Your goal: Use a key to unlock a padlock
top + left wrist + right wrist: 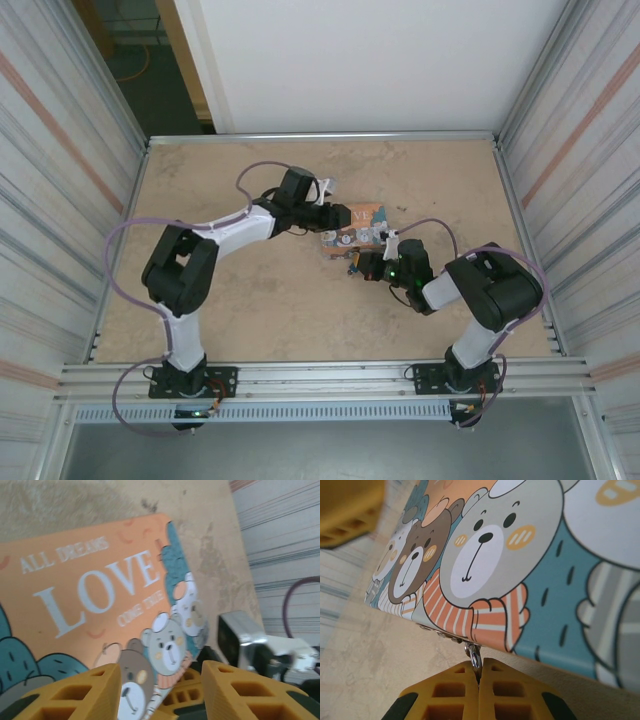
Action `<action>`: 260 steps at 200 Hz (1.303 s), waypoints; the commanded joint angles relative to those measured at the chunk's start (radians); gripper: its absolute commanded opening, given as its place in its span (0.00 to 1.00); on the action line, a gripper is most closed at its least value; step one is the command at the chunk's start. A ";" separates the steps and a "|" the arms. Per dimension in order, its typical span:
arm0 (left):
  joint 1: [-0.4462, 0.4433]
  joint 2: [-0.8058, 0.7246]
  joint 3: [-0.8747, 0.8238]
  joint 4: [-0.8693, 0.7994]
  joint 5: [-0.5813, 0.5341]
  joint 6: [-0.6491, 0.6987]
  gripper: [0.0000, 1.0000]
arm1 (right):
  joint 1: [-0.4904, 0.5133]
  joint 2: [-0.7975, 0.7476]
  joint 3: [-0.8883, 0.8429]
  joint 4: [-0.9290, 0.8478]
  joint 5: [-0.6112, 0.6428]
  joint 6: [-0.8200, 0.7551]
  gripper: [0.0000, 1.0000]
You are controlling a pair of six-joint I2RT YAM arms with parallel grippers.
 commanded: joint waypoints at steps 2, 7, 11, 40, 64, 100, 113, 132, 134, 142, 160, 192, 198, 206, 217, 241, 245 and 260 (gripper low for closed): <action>0.002 0.018 0.034 -0.049 0.012 0.032 0.47 | 0.003 0.010 -0.015 0.028 0.039 0.023 0.02; 0.002 0.023 0.031 -0.051 0.012 0.031 0.47 | 0.003 0.010 -0.017 0.031 0.041 0.027 0.02; 0.002 0.026 0.025 -0.050 0.012 0.030 0.47 | 0.004 0.010 -0.017 0.032 0.043 0.029 0.02; 0.002 0.025 -0.036 -0.040 -0.007 0.007 0.47 | 0.003 0.013 -0.030 0.059 0.069 0.071 0.02; -0.004 0.016 -0.103 -0.017 -0.023 -0.011 0.47 | 0.003 0.021 -0.040 0.099 0.091 0.129 0.01; -0.010 -0.004 -0.196 0.035 -0.043 -0.052 0.47 | -0.001 0.042 -0.043 0.157 0.102 0.221 0.01; -0.011 -0.007 -0.218 0.045 -0.048 -0.061 0.47 | -0.004 0.062 -0.044 0.190 0.105 0.258 0.01; -0.015 -0.007 -0.241 0.061 -0.054 -0.076 0.47 | -0.012 0.095 -0.044 0.228 0.111 0.315 0.01; -0.015 -0.007 -0.244 0.061 -0.054 -0.077 0.47 | -0.012 0.097 -0.044 0.232 0.113 0.320 0.01; -0.016 -0.008 -0.249 0.064 -0.057 -0.080 0.47 | -0.013 0.109 -0.045 0.246 0.120 0.336 0.01; -0.018 -0.009 -0.257 0.064 -0.066 -0.082 0.47 | -0.018 0.135 -0.050 0.277 0.137 0.371 0.01; -0.019 -0.007 -0.264 0.060 -0.076 -0.080 0.46 | -0.039 0.186 -0.054 0.341 0.153 0.436 0.01; -0.019 -0.007 -0.266 0.058 -0.080 -0.081 0.46 | -0.042 0.198 -0.054 0.356 0.155 0.448 0.01; -0.019 -0.007 -0.268 0.056 -0.084 -0.078 0.46 | -0.046 0.213 -0.052 0.373 0.156 0.462 0.01; -0.019 -0.007 -0.269 0.054 -0.087 -0.079 0.47 | -0.049 0.232 -0.052 0.391 0.164 0.480 0.00; -0.018 -0.007 -0.277 0.055 -0.093 -0.077 0.46 | -0.052 0.256 -0.054 0.401 0.182 0.500 0.00; -0.018 -0.007 -0.278 0.054 -0.092 -0.076 0.47 | -0.053 0.257 -0.055 0.402 0.184 0.501 0.00; -0.018 -0.007 -0.280 0.053 -0.097 -0.076 0.46 | -0.056 0.261 -0.057 0.402 0.190 0.504 0.00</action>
